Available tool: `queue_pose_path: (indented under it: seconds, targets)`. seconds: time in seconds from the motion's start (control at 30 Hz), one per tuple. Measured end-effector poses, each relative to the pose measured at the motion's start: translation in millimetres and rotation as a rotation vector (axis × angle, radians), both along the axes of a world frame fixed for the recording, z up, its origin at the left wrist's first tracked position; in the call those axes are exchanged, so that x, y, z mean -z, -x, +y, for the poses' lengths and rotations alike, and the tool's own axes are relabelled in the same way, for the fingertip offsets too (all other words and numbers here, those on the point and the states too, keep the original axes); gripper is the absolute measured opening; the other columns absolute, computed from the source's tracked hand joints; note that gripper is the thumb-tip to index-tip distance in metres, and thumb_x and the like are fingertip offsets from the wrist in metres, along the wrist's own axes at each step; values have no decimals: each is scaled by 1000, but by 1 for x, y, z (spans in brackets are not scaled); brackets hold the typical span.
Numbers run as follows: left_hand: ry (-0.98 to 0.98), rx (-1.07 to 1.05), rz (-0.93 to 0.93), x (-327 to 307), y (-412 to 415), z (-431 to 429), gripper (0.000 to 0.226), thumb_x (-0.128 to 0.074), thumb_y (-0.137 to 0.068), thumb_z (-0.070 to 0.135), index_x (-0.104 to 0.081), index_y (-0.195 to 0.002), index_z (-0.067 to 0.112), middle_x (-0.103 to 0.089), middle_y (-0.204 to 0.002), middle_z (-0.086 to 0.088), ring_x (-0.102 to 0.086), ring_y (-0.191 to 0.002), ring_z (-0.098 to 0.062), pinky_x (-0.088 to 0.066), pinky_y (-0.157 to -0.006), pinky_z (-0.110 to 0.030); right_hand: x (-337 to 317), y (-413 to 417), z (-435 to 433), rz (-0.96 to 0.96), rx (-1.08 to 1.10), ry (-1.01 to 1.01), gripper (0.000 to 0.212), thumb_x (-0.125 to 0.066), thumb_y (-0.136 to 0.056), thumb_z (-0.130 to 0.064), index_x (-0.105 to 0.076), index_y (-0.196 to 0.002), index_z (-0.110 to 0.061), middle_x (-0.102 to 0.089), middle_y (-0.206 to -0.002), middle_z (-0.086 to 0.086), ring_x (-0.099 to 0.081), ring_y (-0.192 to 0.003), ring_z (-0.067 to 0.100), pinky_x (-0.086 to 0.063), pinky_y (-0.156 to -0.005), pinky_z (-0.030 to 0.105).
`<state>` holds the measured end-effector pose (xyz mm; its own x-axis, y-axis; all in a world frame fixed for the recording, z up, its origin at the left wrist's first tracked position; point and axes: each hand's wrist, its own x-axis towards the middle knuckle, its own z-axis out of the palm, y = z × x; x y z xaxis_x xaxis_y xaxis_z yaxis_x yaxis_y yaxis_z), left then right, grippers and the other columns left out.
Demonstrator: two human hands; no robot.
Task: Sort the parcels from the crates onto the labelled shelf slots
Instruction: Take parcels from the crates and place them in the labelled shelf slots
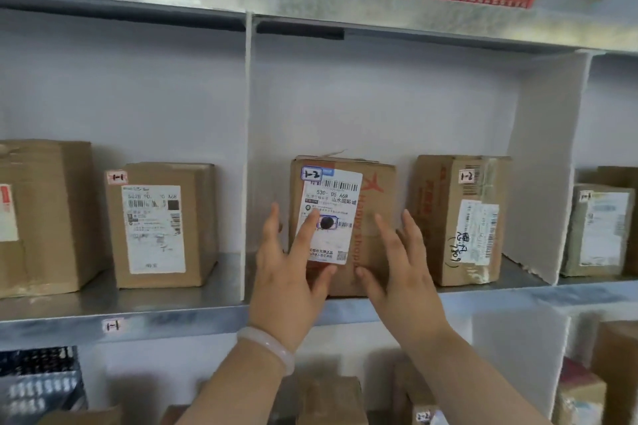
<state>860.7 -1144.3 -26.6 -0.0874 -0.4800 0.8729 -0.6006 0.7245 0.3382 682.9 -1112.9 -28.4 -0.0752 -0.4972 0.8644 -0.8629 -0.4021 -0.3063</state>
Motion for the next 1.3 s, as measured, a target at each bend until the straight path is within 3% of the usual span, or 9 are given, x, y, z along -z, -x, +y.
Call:
queue_pose_path:
  seconds: [0.17,0.4,0.73,0.83,0.93,1.07,1.13,1.23,1.3]
  targets:
    - [-56,2,18,1,9,-12,89,-79,-80,16,-31,-151,38,-29,-154,-4,-41,-134,-24,-48,-103,-46,1,10,-16,19,-106,-36,81,-69,-85,-29,-19,-143,-55,-14,-156,-12,-30,-133,8,-42,-91,26]
    - [-108,-20,-2,-3,15,-24,87,-74,-85,14,-24,-152,40,-26,-157,-2,-36,-140,-19,-44,-108,-43,-1,15,-35,14,-165,-90,82,-72,-84,-19,-26,-146,-47,-10,-159,-8,-22,-134,3,-39,-96,24]
    - [-153,-68,-17,0,19,-29,89,-72,-88,22,-14,-152,46,-18,-162,1,-30,-144,-19,-41,-111,-43,-1,19,-40,48,-212,-121,88,-71,-85,-24,-13,-147,-50,-1,-161,-9,-21,-143,12,-38,-103,28]
    - [-144,-115,36,0,21,-24,92,-74,-86,31,-13,-151,46,-15,-164,-4,-22,-148,-26,-33,-116,-44,0,23,-23,43,-224,-47,84,-68,-86,-34,-12,-147,-49,-6,-161,-8,-17,-145,13,-38,-104,30]
    - [54,-161,70,-2,32,-13,80,-73,-88,35,-26,-153,33,-24,-160,-14,-27,-144,-34,-29,-114,-46,-1,40,-2,79,-211,169,63,-61,-90,-37,-32,-146,-34,-28,-155,0,-31,-140,15,-41,-104,33]
    - [273,-79,-37,-10,76,5,67,-62,-88,42,-35,-148,31,-38,-153,-8,-36,-139,-26,-22,-116,-29,-6,82,18,87,-164,405,48,-60,-91,-30,-45,-137,-23,-42,-145,3,-42,-134,19,-37,-108,35]
    - [247,-1,-74,-13,105,11,65,-60,-88,44,-35,-148,34,-37,-152,-3,-37,-138,-24,-23,-116,-28,-12,106,20,31,-90,411,47,-59,-91,-28,-46,-135,-22,-44,-142,5,-42,-133,20,-36,-109,36]
    - [157,80,-89,-14,143,15,65,-58,-89,46,-33,-148,37,-32,-153,-2,-37,-138,-25,-34,-112,-38,-14,142,19,-44,33,358,47,-61,-91,-26,-46,-135,-21,-41,-143,9,-39,-132,21,-30,-109,24]
    - [126,93,-108,-13,163,13,66,-61,-89,45,-32,-148,38,-30,-155,-4,-36,-139,-26,-37,-111,-42,-10,162,16,-62,84,281,52,-65,-91,-25,-44,-138,-22,-36,-147,11,-36,-135,25,-30,-107,26]
